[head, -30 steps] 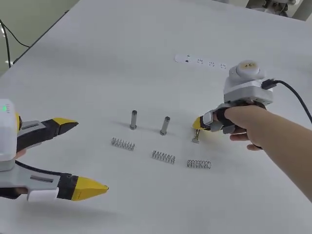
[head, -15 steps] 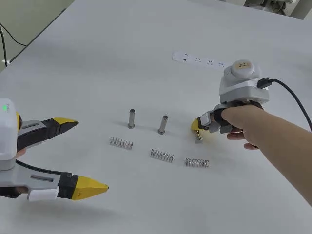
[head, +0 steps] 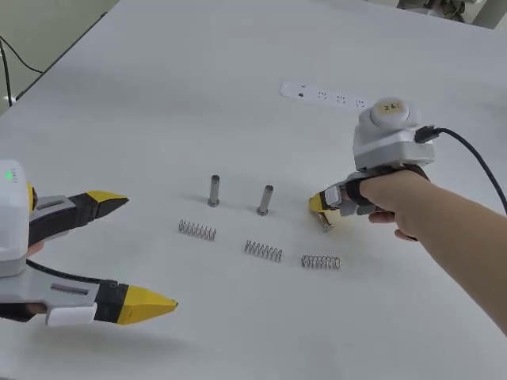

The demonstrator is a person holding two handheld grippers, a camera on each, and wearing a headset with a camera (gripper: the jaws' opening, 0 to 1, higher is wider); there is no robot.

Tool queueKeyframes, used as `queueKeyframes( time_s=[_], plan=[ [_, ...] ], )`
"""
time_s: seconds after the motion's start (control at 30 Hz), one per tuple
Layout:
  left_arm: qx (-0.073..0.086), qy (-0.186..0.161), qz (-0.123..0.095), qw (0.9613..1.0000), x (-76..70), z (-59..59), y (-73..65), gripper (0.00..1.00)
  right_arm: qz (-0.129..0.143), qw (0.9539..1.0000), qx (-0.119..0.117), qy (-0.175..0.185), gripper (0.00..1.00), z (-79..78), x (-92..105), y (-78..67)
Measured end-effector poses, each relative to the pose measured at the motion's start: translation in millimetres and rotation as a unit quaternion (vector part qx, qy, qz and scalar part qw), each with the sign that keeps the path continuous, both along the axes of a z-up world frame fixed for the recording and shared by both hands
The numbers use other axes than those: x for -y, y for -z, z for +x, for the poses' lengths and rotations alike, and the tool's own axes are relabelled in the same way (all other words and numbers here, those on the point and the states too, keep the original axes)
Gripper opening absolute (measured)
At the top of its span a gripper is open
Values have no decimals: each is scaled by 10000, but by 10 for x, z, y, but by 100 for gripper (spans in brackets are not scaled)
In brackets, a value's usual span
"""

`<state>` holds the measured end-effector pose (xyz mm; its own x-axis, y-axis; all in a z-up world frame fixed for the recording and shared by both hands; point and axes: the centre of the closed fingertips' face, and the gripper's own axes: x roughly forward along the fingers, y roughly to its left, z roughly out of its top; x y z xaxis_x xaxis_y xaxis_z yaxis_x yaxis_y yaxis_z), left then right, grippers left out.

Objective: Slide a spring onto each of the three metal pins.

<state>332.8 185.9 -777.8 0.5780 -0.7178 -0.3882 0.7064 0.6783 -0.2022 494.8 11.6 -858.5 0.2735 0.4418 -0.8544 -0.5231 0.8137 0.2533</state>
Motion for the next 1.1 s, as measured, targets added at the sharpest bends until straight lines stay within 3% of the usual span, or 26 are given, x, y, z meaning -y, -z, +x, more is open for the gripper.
queueKeyframes(
  time_s=[0.17,1.1],
  plan=[
    [16,-16,-2,10000,-5,0,-10,97,9,9993,237,-282,5,-62,-15,-5],
    [-6,17,29,10000,24,-2,22,96,457,9971,542,-291,5,-179,57,-138]
  ],
)
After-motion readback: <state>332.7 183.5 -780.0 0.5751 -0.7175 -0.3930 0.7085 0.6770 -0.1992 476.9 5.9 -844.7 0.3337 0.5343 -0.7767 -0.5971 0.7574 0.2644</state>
